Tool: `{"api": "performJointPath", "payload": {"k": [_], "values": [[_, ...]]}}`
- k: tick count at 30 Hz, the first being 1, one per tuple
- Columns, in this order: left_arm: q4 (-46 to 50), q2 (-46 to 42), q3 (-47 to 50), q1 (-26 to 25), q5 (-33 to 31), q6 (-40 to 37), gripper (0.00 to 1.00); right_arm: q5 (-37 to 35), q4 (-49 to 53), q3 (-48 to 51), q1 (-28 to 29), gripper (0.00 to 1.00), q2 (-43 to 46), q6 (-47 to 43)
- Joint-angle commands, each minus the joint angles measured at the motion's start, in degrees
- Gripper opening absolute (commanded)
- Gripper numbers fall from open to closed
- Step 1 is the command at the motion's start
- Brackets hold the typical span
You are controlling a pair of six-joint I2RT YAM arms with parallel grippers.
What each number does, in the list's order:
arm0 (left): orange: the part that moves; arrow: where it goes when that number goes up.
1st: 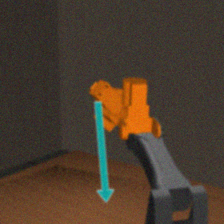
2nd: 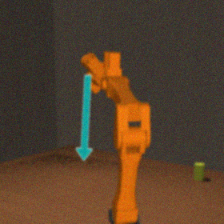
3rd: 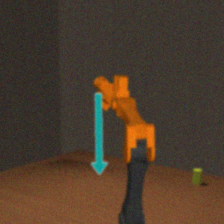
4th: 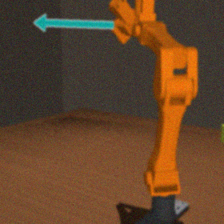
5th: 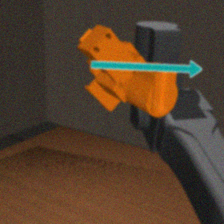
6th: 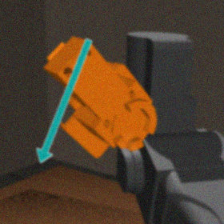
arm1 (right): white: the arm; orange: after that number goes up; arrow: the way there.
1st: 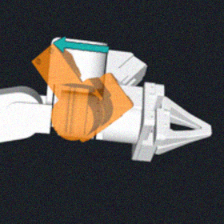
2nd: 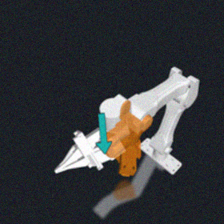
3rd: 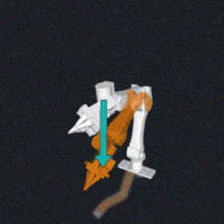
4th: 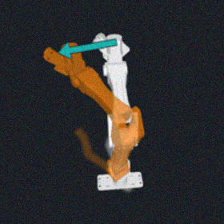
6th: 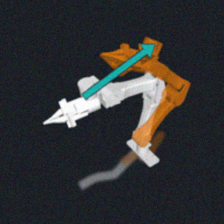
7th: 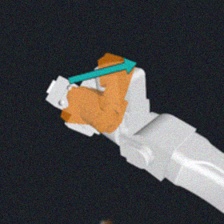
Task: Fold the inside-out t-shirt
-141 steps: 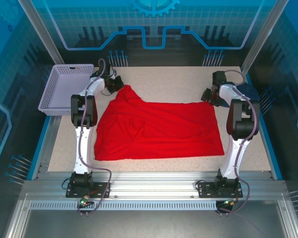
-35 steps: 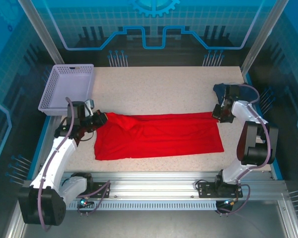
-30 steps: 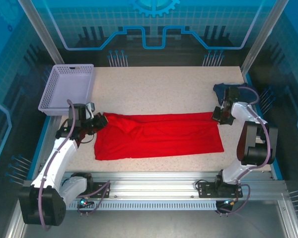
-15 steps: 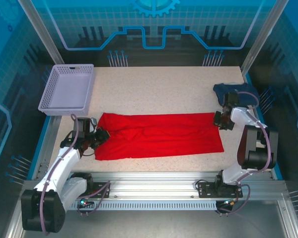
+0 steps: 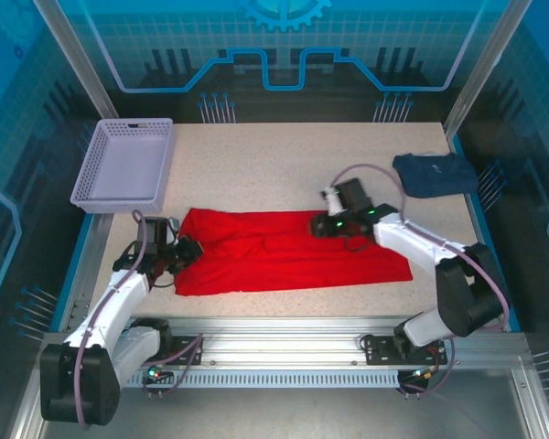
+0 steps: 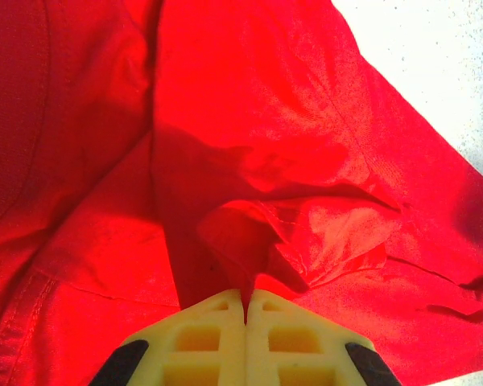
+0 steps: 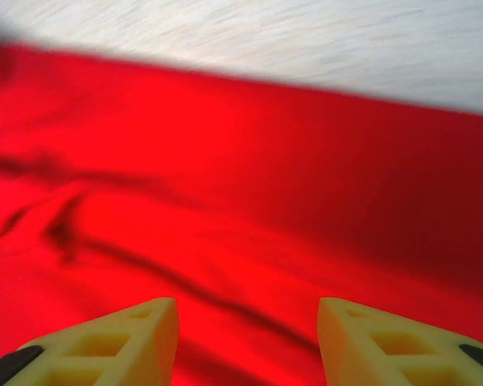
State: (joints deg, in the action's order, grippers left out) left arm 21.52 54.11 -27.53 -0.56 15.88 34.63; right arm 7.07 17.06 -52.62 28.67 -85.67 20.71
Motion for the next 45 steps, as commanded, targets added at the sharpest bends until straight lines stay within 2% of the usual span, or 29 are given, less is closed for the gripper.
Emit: {"api": "performJointPath", "payload": {"k": [1, 4, 7, 15, 28, 35, 45], "values": [[-0.45, 0.21, -0.15, -0.39, -0.41, 0.42, 0.0, 5.98, -5.57, -3.9, 9.91, 0.5, -4.42, -0.36], [-0.19, 0.35, -0.51, -0.37, -0.54, -0.06, 0.0, 5.74, -6.48, -8.87, 16.08, 0.5, -10.65, 2.0], [-0.27, 0.39, -0.55, -0.5, -0.36, -0.04, 0.0, 7.47, -6.4, -13.75, 18.85, 0.44, -17.15, 5.73], [0.05, 0.32, -1.24, -0.71, -0.73, -0.96, 0.0, 10.07, -3.54, -21.31, 20.1, 0.41, -27.36, 11.17], [-0.18, 0.47, -0.97, -0.76, -0.73, -1.32, 0.0, 9.73, -4.77, -24.07, 20.11, 0.41, -32.37, 14.95], [-0.27, 0.48, -0.77, -0.72, -0.58, -1.41, 0.0, 9.37, -5.28, -24.83, 19.98, 0.3, -32.83, 16.01], [-0.36, 0.47, -0.6, -0.76, -0.56, -1.45, 0.0, 10.2, -7.33, -24.89, 19.39, 0.26, -32.48, 17.82]]}}
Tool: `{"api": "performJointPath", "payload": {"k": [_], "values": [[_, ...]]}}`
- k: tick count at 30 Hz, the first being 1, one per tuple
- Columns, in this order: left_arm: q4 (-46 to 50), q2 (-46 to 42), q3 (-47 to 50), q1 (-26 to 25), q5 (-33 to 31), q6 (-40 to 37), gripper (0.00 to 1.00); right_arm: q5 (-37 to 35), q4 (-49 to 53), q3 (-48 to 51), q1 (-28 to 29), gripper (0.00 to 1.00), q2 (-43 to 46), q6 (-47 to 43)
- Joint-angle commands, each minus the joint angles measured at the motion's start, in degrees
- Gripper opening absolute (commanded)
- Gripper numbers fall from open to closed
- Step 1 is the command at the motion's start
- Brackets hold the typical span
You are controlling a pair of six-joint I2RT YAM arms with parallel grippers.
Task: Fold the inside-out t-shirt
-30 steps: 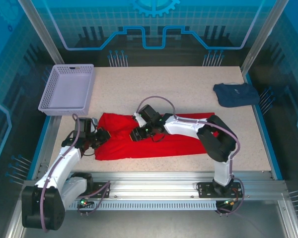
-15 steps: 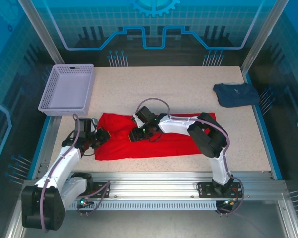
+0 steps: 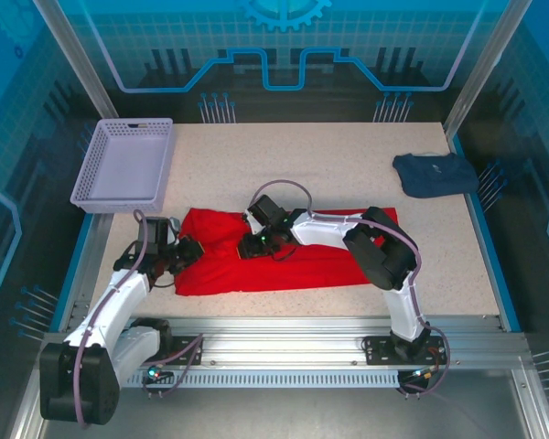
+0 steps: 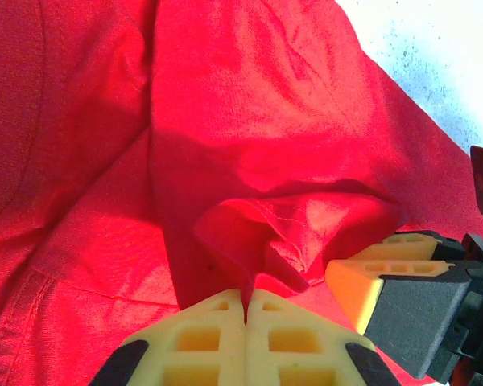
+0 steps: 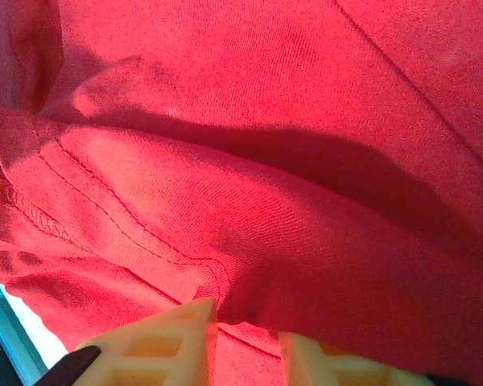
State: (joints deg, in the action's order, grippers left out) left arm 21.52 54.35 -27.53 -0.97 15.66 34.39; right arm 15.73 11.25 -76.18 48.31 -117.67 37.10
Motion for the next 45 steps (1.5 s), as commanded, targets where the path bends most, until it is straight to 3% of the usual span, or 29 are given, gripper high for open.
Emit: {"api": "performJointPath", "payload": {"k": [1, 10, 14, 23, 45], "values": [[-0.41, 0.23, -0.54, -0.38, -0.37, -1.13, 0.0, 1.65, -1.75, -1.34, -0.25, 0.24, -0.55, 1.63], [-0.39, 0.23, -0.57, -0.35, -0.28, -1.21, 0.0, 1.64, -3.32, 1.17, -0.92, 0.04, 1.95, 3.3], [-0.03, 0.02, -0.66, -0.35, -0.19, -1.1, 0.0, 1.98, -2.65, 3.37, -1.12, 0.01, 4.27, 3.35], [1.09, -1.44, 0.05, -1.46, -0.27, 0.82, 0.0, 5.93, 1.17, 7.32, -2.15, 0.0, 8.75, 4.89], [2.75, -1.7, 3.13, -2.8, -3.4, 2.57, 0.01, 18.2, 6.02, 7.96, -6.03, 0.0, 10.26, 8.01]]}}
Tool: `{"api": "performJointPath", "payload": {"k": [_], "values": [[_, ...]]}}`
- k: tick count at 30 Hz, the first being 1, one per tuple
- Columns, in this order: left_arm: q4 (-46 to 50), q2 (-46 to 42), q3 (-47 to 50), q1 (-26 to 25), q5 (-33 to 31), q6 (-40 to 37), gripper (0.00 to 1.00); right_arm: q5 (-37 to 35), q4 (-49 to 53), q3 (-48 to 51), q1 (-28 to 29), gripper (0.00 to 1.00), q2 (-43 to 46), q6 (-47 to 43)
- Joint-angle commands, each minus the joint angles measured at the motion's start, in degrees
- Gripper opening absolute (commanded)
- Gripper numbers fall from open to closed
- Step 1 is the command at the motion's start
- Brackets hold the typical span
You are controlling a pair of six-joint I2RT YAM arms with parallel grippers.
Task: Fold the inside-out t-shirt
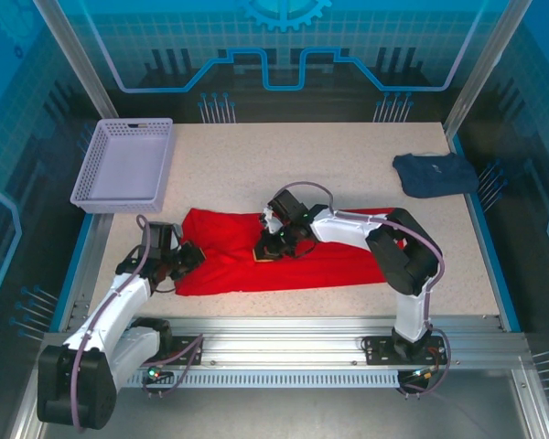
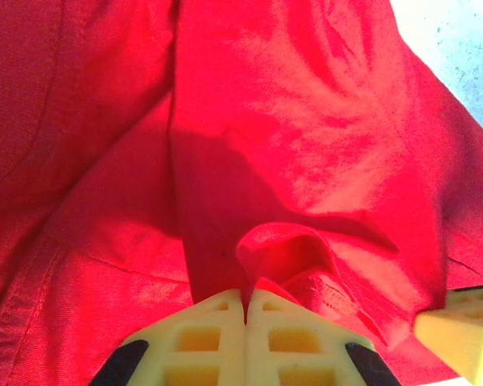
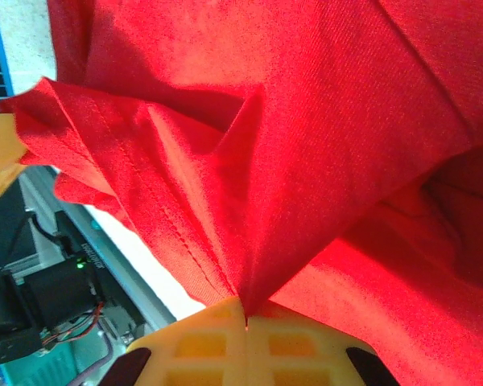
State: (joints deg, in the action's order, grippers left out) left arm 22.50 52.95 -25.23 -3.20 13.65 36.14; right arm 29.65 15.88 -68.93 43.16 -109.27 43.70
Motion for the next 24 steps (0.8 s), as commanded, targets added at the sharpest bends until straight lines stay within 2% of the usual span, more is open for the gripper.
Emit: {"api": "performJointPath", "payload": {"k": [1, 7, 10, 12, 15, 19, 24], "values": [[1.94, -0.14, 0.91, -0.75, -1.61, 0.82, 0.01, 4.78, 1.52, 0.72, -1.13, 0.0, 1.79, 1.4], [2.15, 0.76, 1.61, -1.52, -2.54, 1.04, 0.06, 4.99, 5.02, 1.07, -1.89, 0.04, 0.72, 0.32], [2.39, 0.34, 1.3, -1.62, -2.25, 1.13, 0.2, 3.79, 8.5, 0.6, -2.41, 0.12, 0.25, -1.86], [3.04, -0.76, 0.66, -1.54, -2.58, 1.04, 0.35, 2.25, 11.56, -0.22, -3.14, 0.19, 0.86, -4.26], [4.6, -3.28, -0.97, -1.54, -4.75, 0.47, 0.46, -2.09, 16.44, -2.16, -3.88, 0.27, 2.66, -8.18], [2.37, -4.33, -1.96, -1.61, -5.46, 0.01, 0.51, -2.86, 14.93, -3.79, -2.61, 0.32, 3.74, -11.1], [-6.62, 1.44, -2.43, -3.64, 1.26, 0.34, 0.52, -0.4, 8.38, -7.56, 2.29, 0.32, 0.85, -11.75]]}}
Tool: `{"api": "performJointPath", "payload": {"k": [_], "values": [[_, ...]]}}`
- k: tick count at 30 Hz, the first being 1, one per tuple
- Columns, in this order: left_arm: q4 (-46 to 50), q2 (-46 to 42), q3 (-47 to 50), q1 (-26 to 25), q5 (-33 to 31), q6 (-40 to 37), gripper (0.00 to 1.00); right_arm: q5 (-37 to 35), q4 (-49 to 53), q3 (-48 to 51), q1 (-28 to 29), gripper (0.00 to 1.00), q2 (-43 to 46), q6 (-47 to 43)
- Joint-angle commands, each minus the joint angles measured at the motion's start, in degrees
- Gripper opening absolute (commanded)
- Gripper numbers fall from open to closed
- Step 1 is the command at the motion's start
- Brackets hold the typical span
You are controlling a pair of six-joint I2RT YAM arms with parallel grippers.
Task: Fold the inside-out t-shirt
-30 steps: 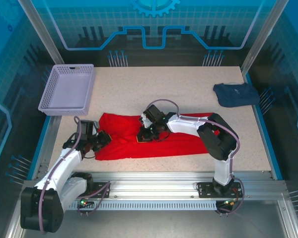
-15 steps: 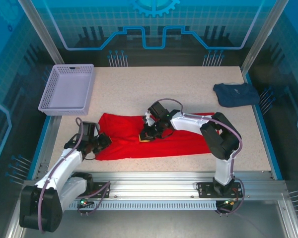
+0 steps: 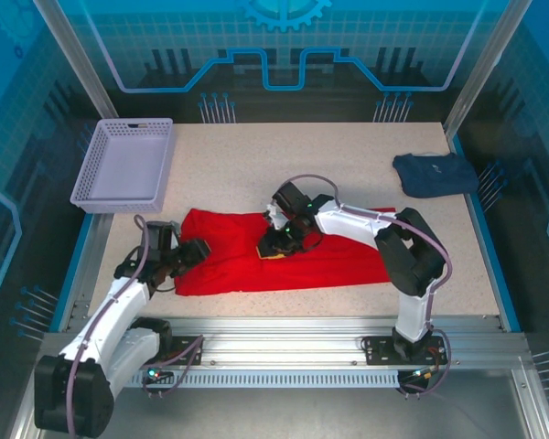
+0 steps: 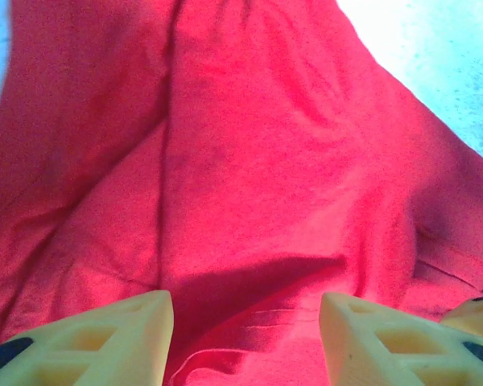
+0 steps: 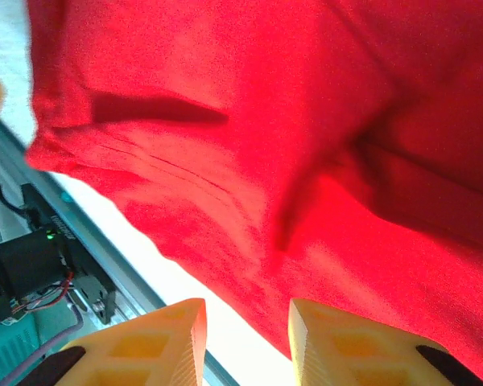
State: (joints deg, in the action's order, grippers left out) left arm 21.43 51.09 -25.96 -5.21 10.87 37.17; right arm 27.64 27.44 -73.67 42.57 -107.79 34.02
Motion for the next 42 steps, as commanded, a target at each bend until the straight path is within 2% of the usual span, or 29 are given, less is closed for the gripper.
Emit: {"api": "performJointPath", "payload": {"k": [1, 5, 7, 13, 18, 25, 29, 32, 35, 39, 42], "values": [[-7.05, 5.3, -2.04, -2.22, 5.03, -0.68, 0.52, 2.22, -4.26, -3.4, 3.2, 0.32, -1.68, -1.62], [-9.26, 15.88, -4.69, -3.43, 8.17, -0.86, 0.49, 2.79, -6.28, -5.04, 3.22, 0.28, -6.65, 0.17], [-8.84, 17.49, -4.71, -4.42, 8.28, -1.2, 0.45, 1.98, -4.84, -5.29, 3.12, 0.27, -8.06, 0.1], [-6.55, 16.84, 0.23, -5.95, 10.4, 0.32, 0.36, 0.81, -3.57, 0.17, 1.85, 0.23, -8.54, 0.92], [-6.37, 11.39, 3.58, -6.42, 8.54, 1.89, 0.35, 0.27, -2.07, 3.65, 0.81, 0.23, -6.85, -0.41], [-1.5, 10.19, 0.7, -6.39, 5.54, -0.69, 0.35, 3.32, -0.38, 4.06, -0.94, 0.23, -2.32, -4.75], [-8.21, 7.15, 2.03, -6.48, 8.45, 1.23, 0.35, 8.09, -4.84, 3.99, -0.74, 0.26, -0.76, -4.93], [-12.82, 8.44, 3.66, -6.72, 10.79, 3.08, 0.34, 10.94, -10.32, 3.24, -0.31, 0.27, -2.9, -1.82], [-9.01, 12.3, 2.59, -7.44, 9.3, 0.41, 0.33, 10.65, -13.56, 1.96, -0.04, 0.27, -6.04, 0.72], [-2.56, 16.78, -0.14, -7.44, 5.84, -2.75, 0.32, 7.64, -9.08, 0.37, -0.7, 0.27, -9.95, 1.05], [0.97, 16.29, -2.68, -7.4, 2.82, -3.89, 0.33, 6.26, -7.34, 1.92, -1.2, 0.27, -9.1, 0.14]]}}
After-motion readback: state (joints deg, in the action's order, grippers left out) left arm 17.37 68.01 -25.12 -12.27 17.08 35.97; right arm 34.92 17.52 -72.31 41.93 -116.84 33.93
